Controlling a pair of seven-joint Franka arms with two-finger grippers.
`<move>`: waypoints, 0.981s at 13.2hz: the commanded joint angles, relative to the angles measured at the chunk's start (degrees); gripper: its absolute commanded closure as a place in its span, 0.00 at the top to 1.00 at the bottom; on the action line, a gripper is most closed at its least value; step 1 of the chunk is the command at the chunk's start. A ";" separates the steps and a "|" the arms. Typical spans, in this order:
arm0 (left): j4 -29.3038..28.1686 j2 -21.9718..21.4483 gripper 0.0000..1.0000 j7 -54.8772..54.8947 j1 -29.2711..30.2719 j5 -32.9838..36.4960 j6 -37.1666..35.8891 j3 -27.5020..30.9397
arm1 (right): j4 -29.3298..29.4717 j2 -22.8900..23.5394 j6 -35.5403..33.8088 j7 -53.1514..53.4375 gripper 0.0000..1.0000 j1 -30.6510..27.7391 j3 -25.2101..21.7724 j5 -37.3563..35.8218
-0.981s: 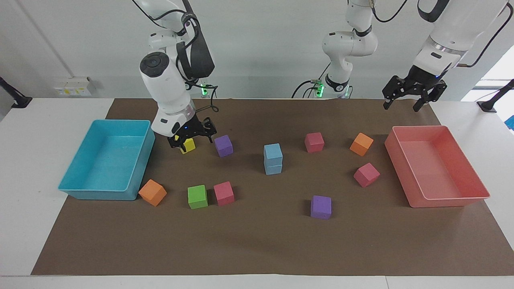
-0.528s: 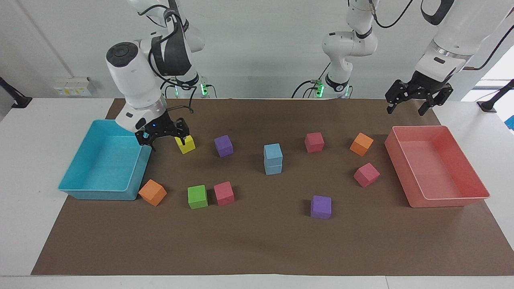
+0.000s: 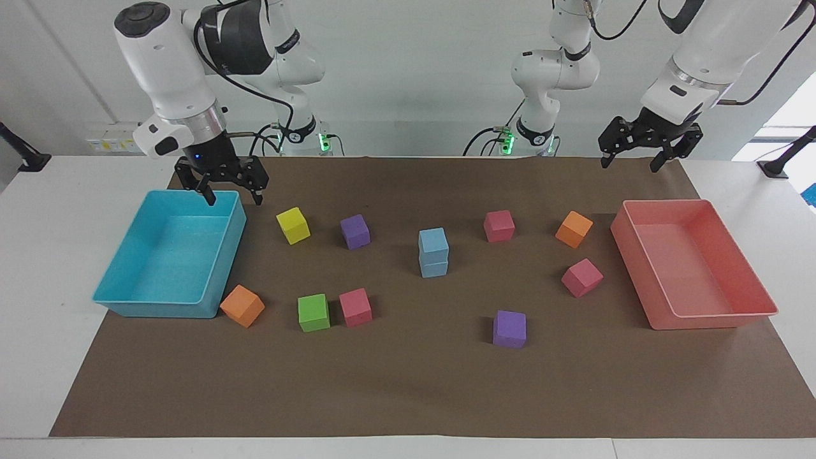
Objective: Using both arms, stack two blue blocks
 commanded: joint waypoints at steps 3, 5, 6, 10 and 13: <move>-1.66 -1.61 1.00 0.19 -1.28 0.12 -0.73 0.32 | 7.29 -0.02 -5.27 0.62 1.00 -0.68 0.46 -1.77; -1.75 -1.70 1.00 0.63 -1.46 0.12 -0.38 0.32 | 9.32 -0.28 -9.14 0.54 1.00 -0.77 0.38 -2.55; -1.75 -1.70 1.00 0.63 -1.54 0.39 -0.03 0.41 | 9.42 -0.55 -10.29 0.54 1.00 -0.68 0.38 -2.47; -1.40 -1.61 1.00 0.72 -1.46 1.00 0.50 0.41 | 10.74 -4.06 -14.94 -2.70 1.00 -0.86 -2.43 -2.56; -1.31 -1.70 1.00 0.63 -1.28 1.70 0.50 0.41 | 8.29 -4.77 -14.87 -2.71 1.00 -0.77 -2.17 -2.47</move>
